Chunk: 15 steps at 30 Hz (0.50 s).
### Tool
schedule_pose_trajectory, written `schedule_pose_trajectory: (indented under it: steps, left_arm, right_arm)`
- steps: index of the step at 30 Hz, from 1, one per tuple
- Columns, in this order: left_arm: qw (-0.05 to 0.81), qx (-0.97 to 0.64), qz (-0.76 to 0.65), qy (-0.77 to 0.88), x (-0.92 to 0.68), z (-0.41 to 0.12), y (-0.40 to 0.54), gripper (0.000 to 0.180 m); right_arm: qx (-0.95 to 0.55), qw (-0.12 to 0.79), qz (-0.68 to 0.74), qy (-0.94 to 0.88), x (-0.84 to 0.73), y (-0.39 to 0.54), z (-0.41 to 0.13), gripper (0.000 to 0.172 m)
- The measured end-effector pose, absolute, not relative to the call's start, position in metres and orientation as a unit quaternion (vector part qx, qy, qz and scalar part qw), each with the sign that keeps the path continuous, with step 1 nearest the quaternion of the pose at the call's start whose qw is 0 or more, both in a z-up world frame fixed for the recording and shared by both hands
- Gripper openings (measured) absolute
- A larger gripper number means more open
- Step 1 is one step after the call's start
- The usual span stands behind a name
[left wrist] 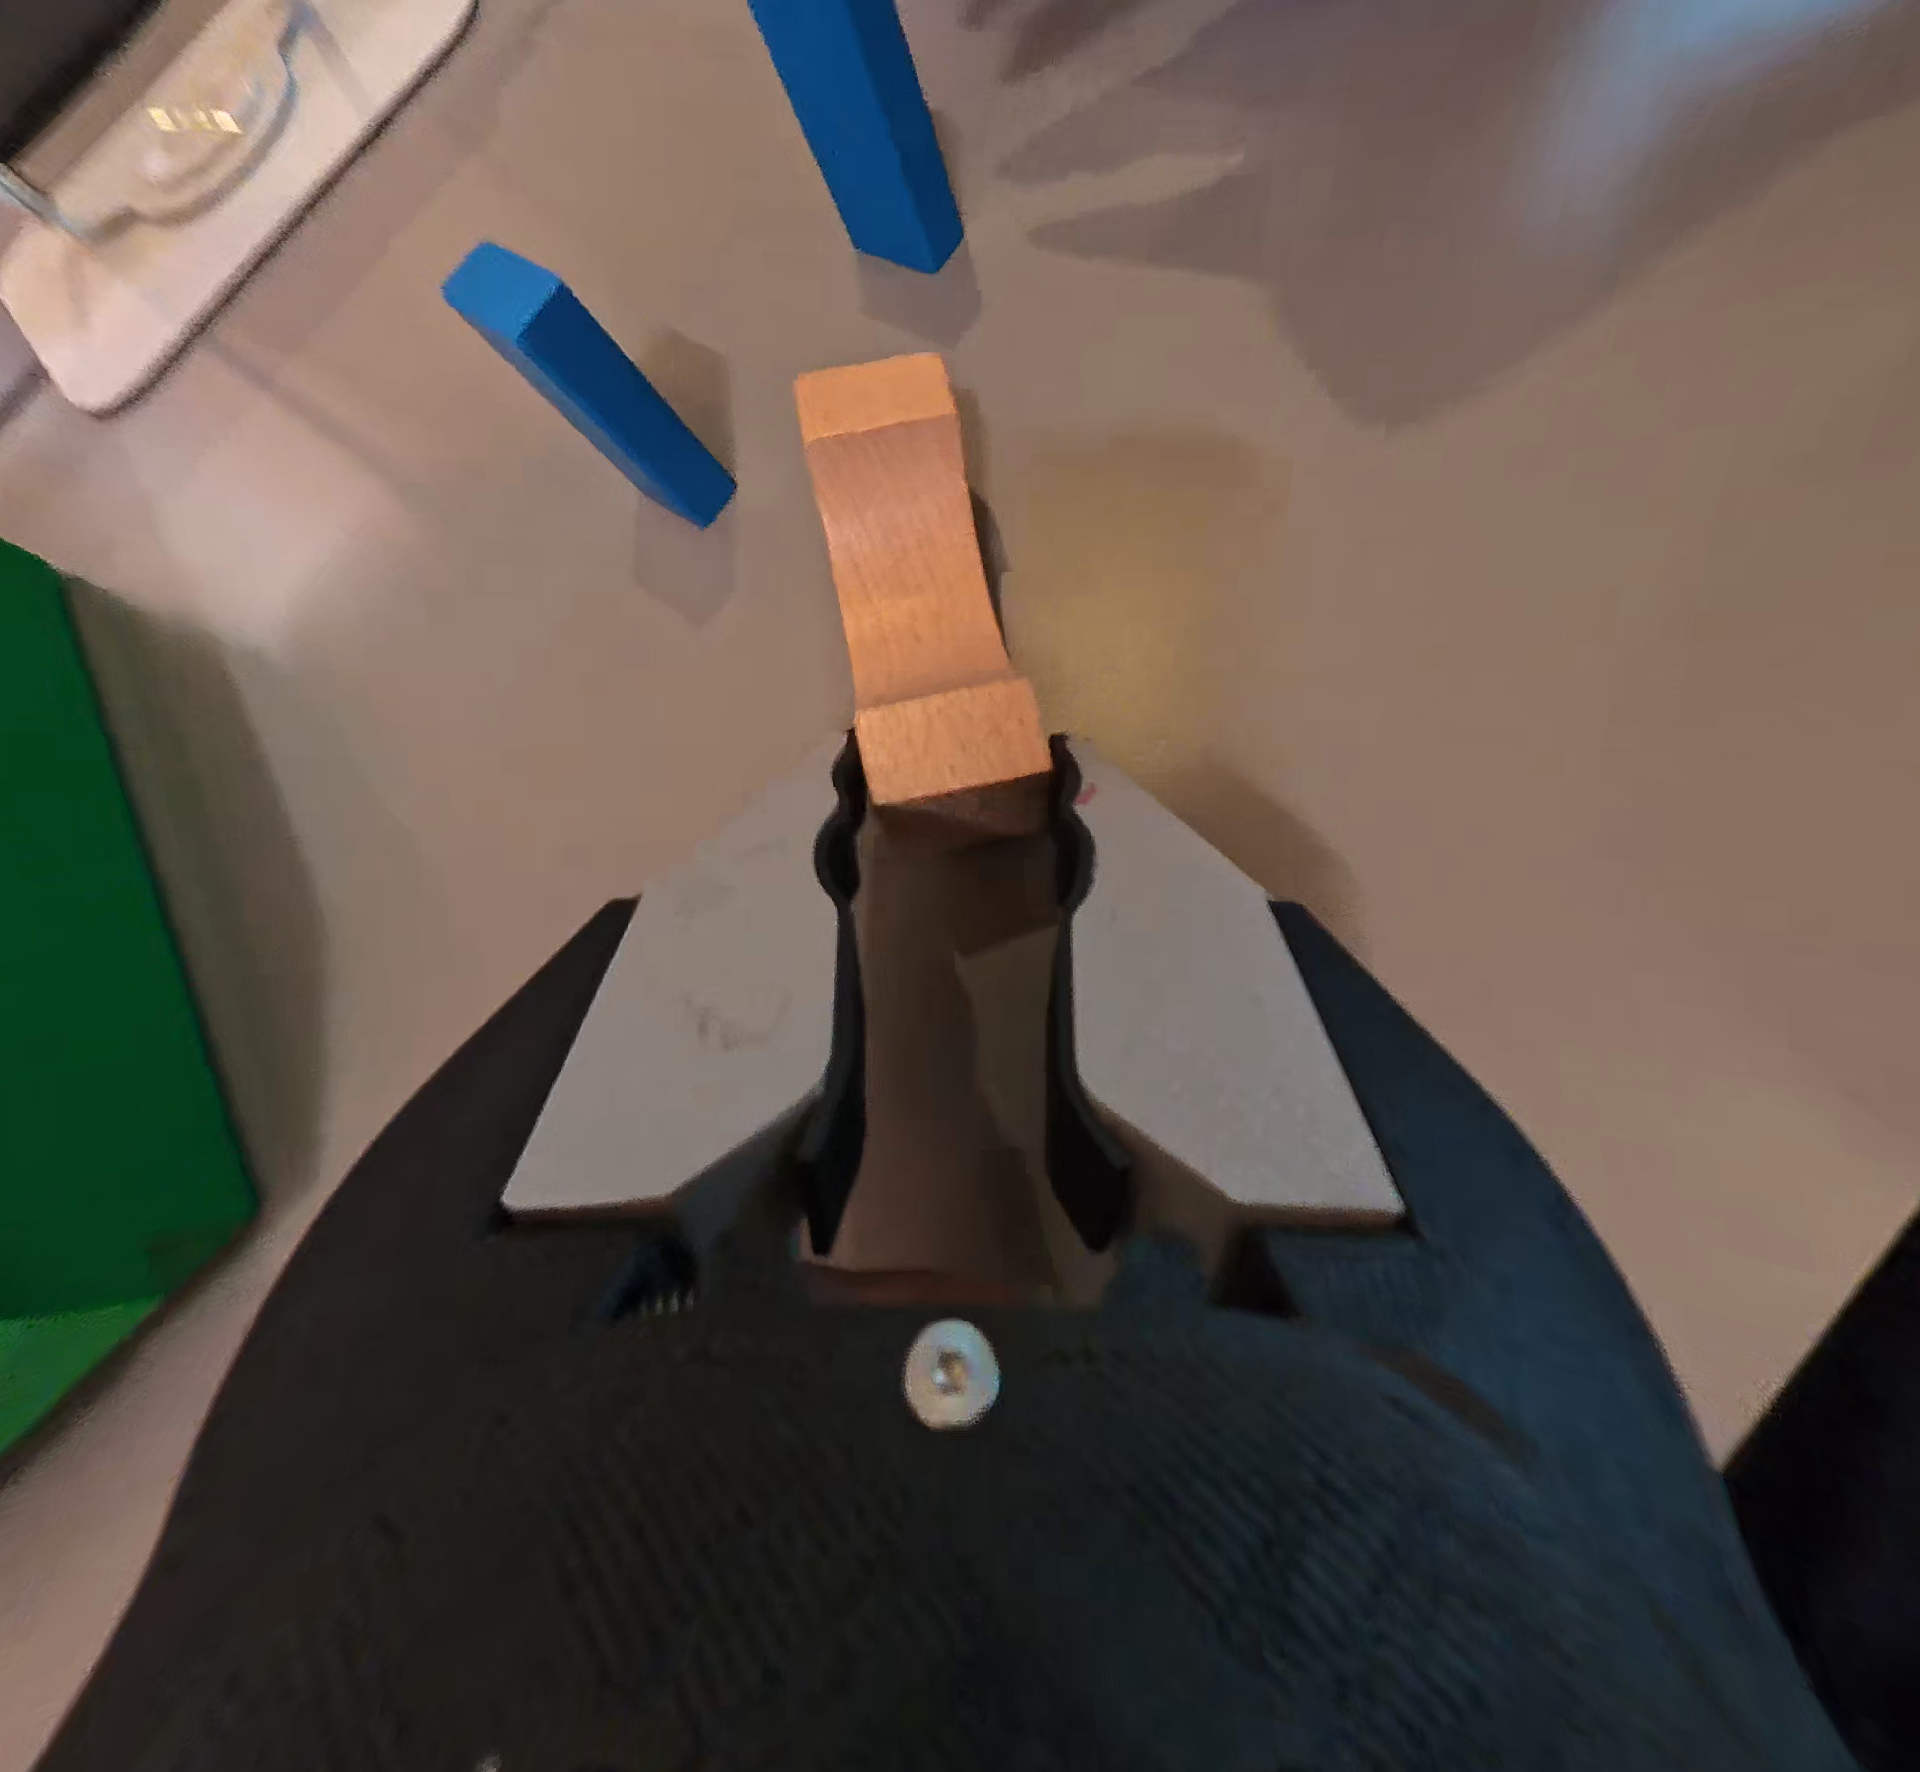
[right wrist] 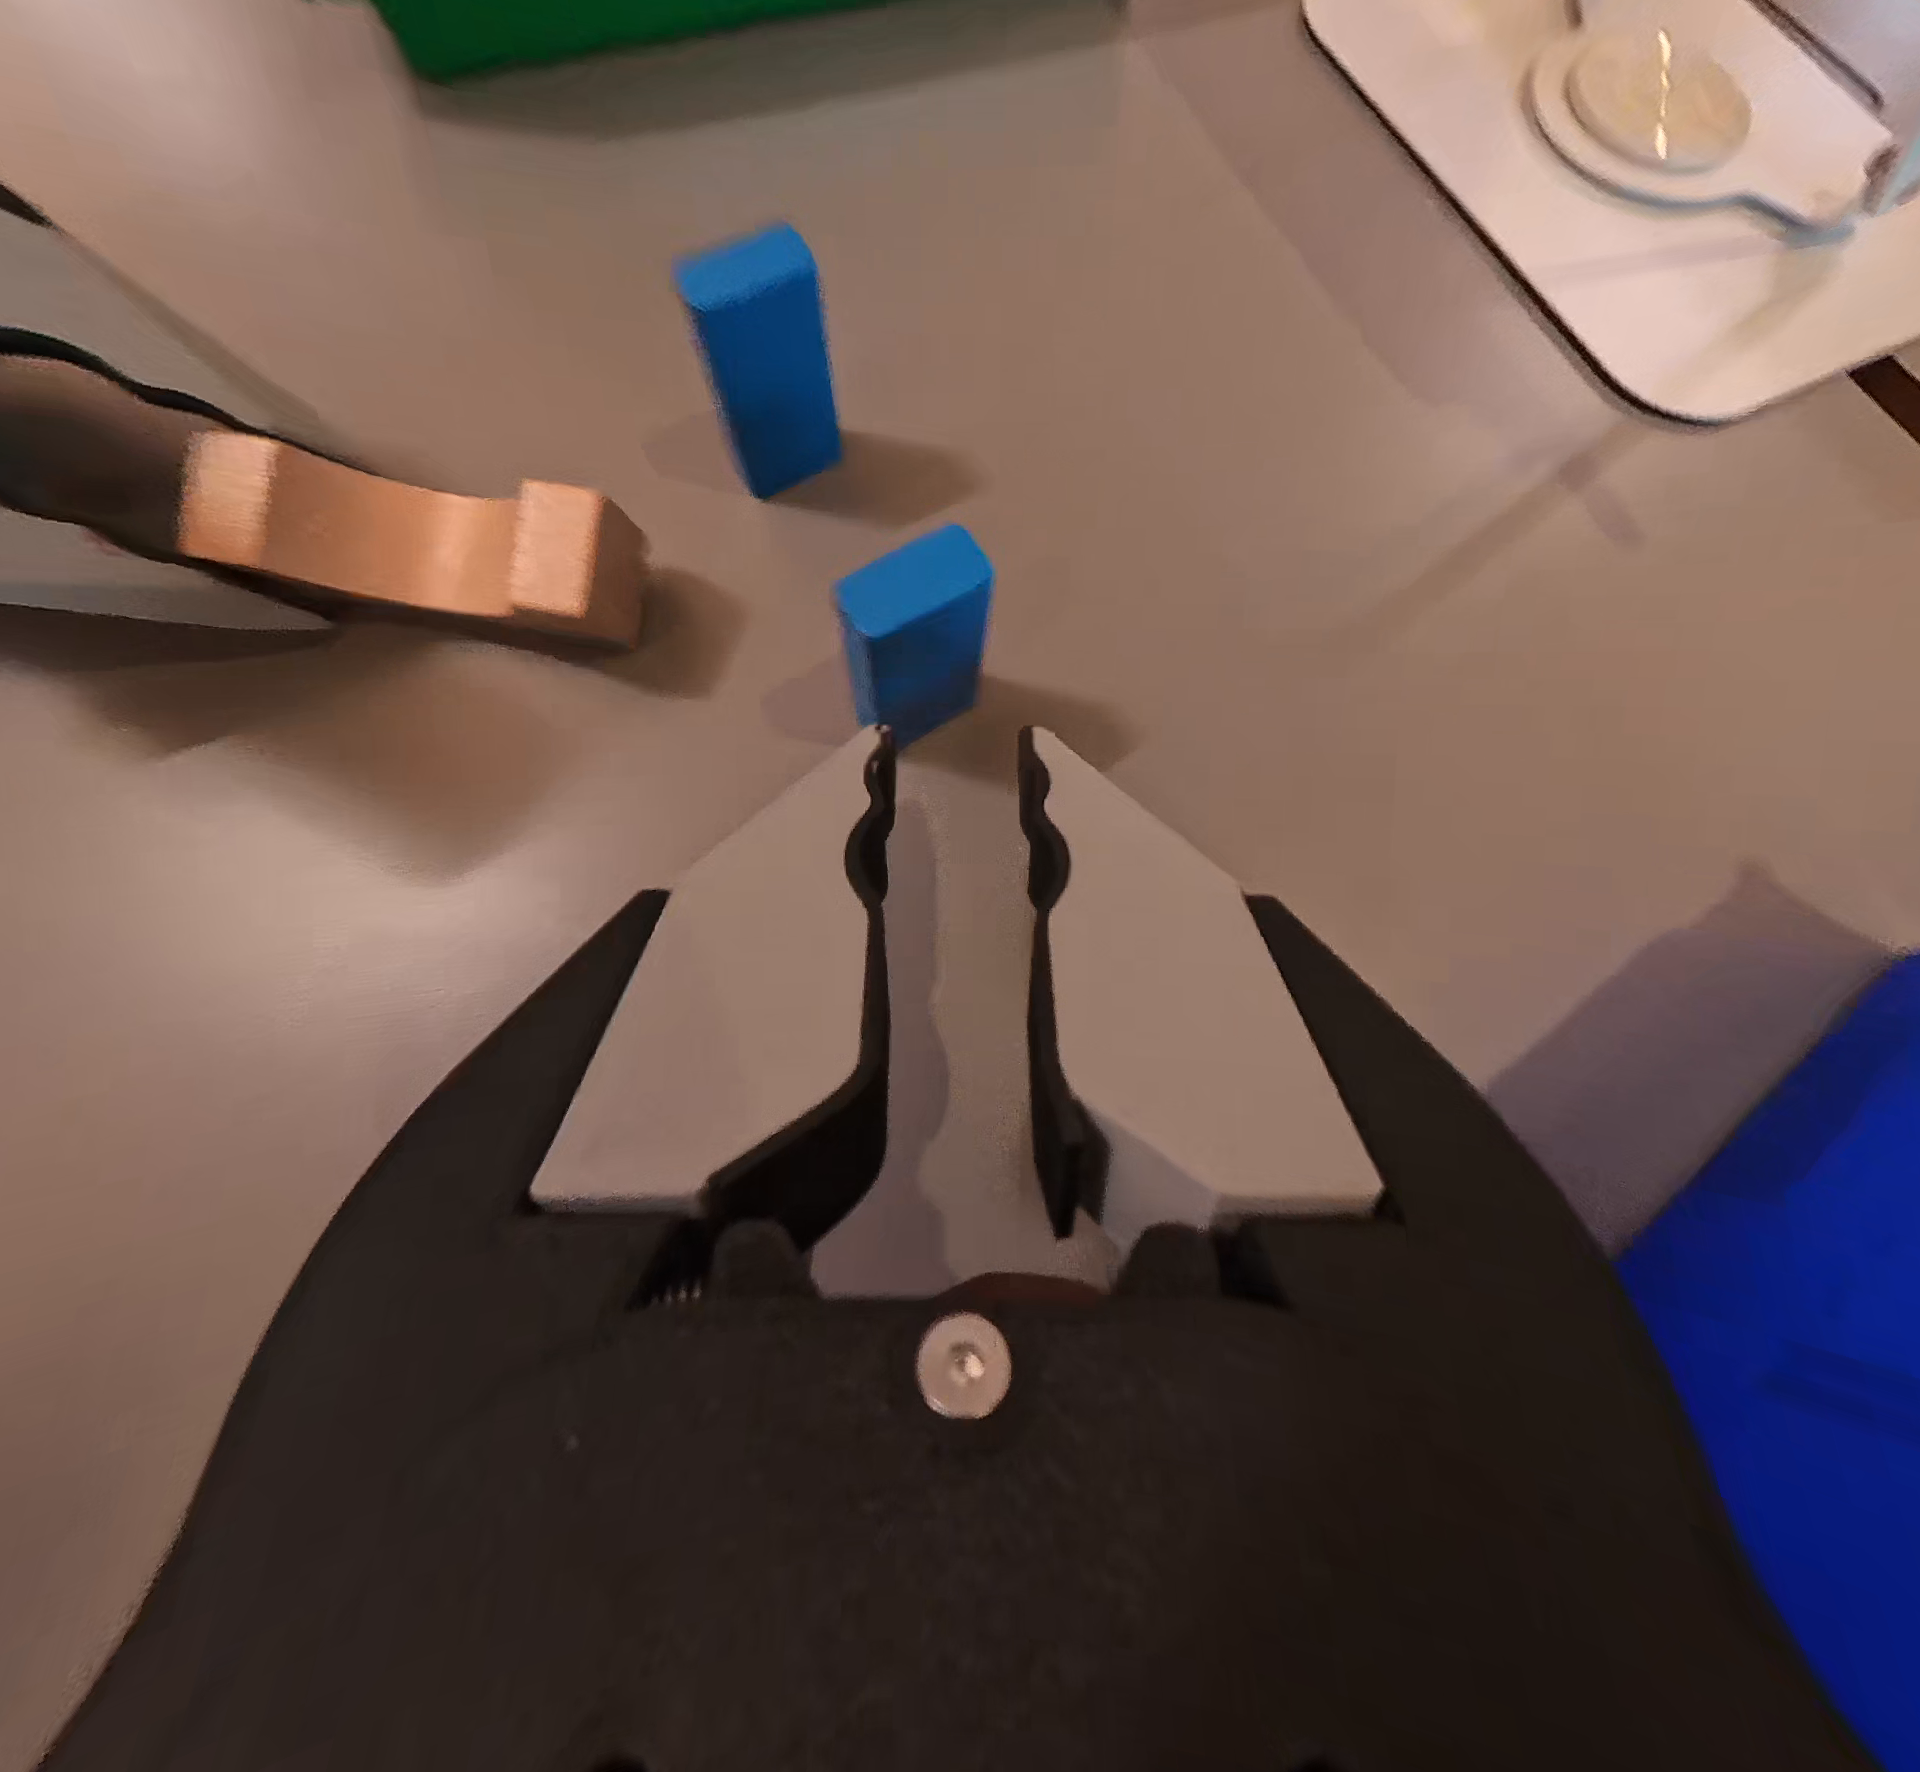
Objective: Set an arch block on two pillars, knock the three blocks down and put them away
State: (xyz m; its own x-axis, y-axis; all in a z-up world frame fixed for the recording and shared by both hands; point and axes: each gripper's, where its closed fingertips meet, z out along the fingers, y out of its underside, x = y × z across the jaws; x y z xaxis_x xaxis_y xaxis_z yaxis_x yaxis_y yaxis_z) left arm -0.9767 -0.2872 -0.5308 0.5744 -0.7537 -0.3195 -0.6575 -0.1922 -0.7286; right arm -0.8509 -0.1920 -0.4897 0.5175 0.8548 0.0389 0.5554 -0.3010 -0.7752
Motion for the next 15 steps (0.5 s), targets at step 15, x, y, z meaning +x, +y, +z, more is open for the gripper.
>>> schedule_pose_trajectory:
  steps: [15]
  left_arm:
    - [0.591,-0.256,0.405,0.649,-0.963,-0.452,-0.305,0.033]
  right_arm:
    - [-0.683,0.230,0.540,-0.434,-0.916,-0.289,-0.443,0.065]
